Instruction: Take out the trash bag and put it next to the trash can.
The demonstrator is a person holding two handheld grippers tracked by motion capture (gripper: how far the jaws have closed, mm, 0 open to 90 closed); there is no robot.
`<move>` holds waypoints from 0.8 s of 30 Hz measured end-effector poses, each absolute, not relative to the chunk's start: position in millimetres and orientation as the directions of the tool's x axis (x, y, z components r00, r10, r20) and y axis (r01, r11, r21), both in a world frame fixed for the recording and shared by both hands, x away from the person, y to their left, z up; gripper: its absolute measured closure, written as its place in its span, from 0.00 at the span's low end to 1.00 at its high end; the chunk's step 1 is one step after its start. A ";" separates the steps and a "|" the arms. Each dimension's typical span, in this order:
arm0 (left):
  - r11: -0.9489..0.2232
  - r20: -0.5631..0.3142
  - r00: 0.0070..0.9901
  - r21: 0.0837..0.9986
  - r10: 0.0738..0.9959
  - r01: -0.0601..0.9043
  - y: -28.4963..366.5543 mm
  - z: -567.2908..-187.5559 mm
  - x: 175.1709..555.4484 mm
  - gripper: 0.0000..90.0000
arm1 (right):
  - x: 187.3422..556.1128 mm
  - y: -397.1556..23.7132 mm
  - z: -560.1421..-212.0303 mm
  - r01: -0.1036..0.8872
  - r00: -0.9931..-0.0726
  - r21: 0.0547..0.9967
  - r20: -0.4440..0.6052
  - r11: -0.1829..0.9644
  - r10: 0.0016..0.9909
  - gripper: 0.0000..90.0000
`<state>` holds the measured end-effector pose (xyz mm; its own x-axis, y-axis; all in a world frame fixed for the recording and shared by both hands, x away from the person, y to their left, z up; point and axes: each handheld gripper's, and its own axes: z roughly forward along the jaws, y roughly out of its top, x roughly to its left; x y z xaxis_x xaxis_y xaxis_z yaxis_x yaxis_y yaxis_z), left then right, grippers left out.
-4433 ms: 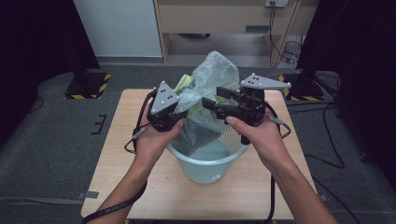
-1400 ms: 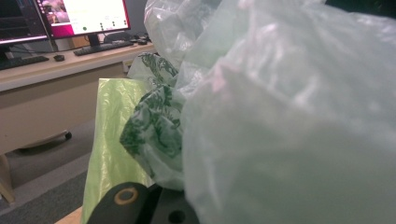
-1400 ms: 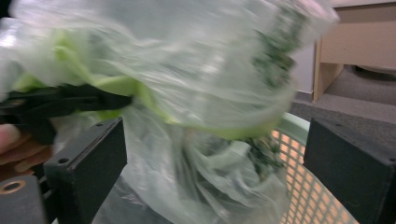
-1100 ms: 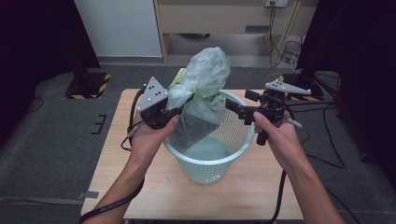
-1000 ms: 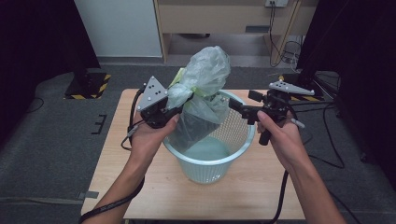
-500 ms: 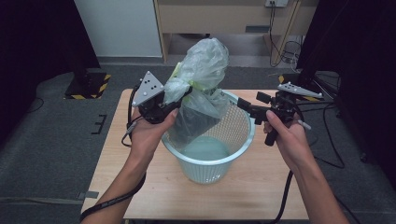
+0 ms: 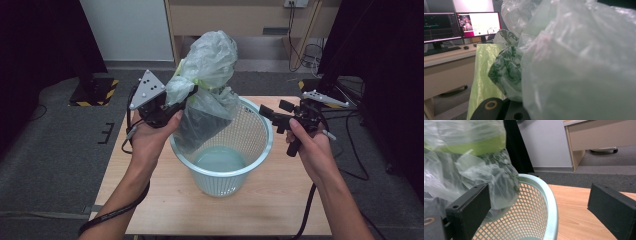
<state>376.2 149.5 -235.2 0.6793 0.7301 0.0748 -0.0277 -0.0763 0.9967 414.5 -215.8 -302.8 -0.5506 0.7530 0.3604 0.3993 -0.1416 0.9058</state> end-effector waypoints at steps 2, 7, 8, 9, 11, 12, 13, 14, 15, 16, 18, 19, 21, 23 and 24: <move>-0.069 0.075 0.674 0.997 0.735 -0.036 153.1 -232.9 375.5 0.96 | 414.5 -216.8 -303.1 0.401 -0.547 0.904 0.364 -0.146 0.754 0.05; -0.058 0.073 0.659 0.997 0.749 -0.045 162.2 -228.7 374.1 0.96 | 414.5 -219.3 -304.2 0.401 -0.544 0.904 0.364 -0.147 0.756 0.05; -0.054 0.071 0.656 0.998 0.751 -0.046 164.1 -228.3 374.0 0.96 | 414.6 -219.9 -304.5 0.402 -0.542 0.904 0.364 -0.147 0.757 0.05; -0.054 0.070 0.654 0.998 0.753 -0.045 166.0 -228.1 373.9 0.96 | 414.7 -220.6 -304.9 0.403 -0.540 0.903 0.367 -0.150 0.757 0.05; -0.049 0.066 0.648 0.998 0.759 -0.044 170.7 -227.4 373.6 0.96 | 414.8 -221.8 -305.8 0.405 -0.538 0.903 0.364 -0.146 0.761 0.05; -0.050 0.066 0.644 0.998 0.762 -0.044 173.0 -227.0 373.5 0.96 | 414.6 -222.5 -306.0 0.406 -0.535 0.902 0.365 -0.147 0.761 0.05; -0.048 0.065 0.640 0.998 0.766 -0.044 176.1 -226.6 373.6 0.96 | 414.5 -223.5 -306.2 0.405 -0.534 0.902 0.366 -0.149 0.762 0.05; -0.046 0.063 0.637 0.998 0.769 -0.043 178.1 -226.5 373.7 0.96 | 414.3 -224.7 -306.6 0.405 -0.534 0.902 0.367 -0.150 0.762 0.05; -0.043 0.060 0.633 0.998 0.771 -0.042 180.7 -226.3 374.0 0.96 | 414.2 -225.2 -306.9 0.405 -0.533 0.902 0.366 -0.150 0.763 0.05; -0.037 0.055 0.629 0.998 0.775 -0.042 183.2 -226.1 374.2 0.96 | 414.3 -226.0 -307.5 0.407 -0.531 0.901 0.368 -0.151 0.763 0.05; -0.030 0.050 0.623 0.999 0.781 -0.042 188.1 -225.6 374.3 0.96 | 414.9 -227.3 -309.2 0.410 -0.527 0.899 0.371 -0.153 0.765 0.05; -0.028 0.048 0.619 0.999 0.784 -0.043 190.4 -225.3 374.1 0.96 | 415.3 -228.1 -310.0 0.411 -0.525 0.898 0.372 -0.155 0.765 0.05; -0.028 0.049 0.611 0.999 0.790 -0.044 195.1 -224.3 373.6 0.96 | 416.1 -229.6 -311.7 0.411 -0.522 0.897 0.375 -0.159 0.766 0.05; -0.026 0.049 0.603 0.999 0.797 -0.047 200.1 -223.0 373.0 0.96 | 416.5 -231.0 -313.3 0.416 -0.517 0.895 0.380 -0.162 0.767 0.05; -0.025 0.049 0.599 0.998 0.800 -0.050 203.0 -222.2 372.8 0.96 | 416.9 -231.8 -314.2 0.415 -0.516 0.895 0.379 -0.162 0.768 0.05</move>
<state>372.8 203.0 -222.2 0.5985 0.7996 0.0494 -0.0496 -0.0245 0.9985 416.9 -231.8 -314.2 -0.5162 0.7682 0.3786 0.4154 -0.1621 0.8951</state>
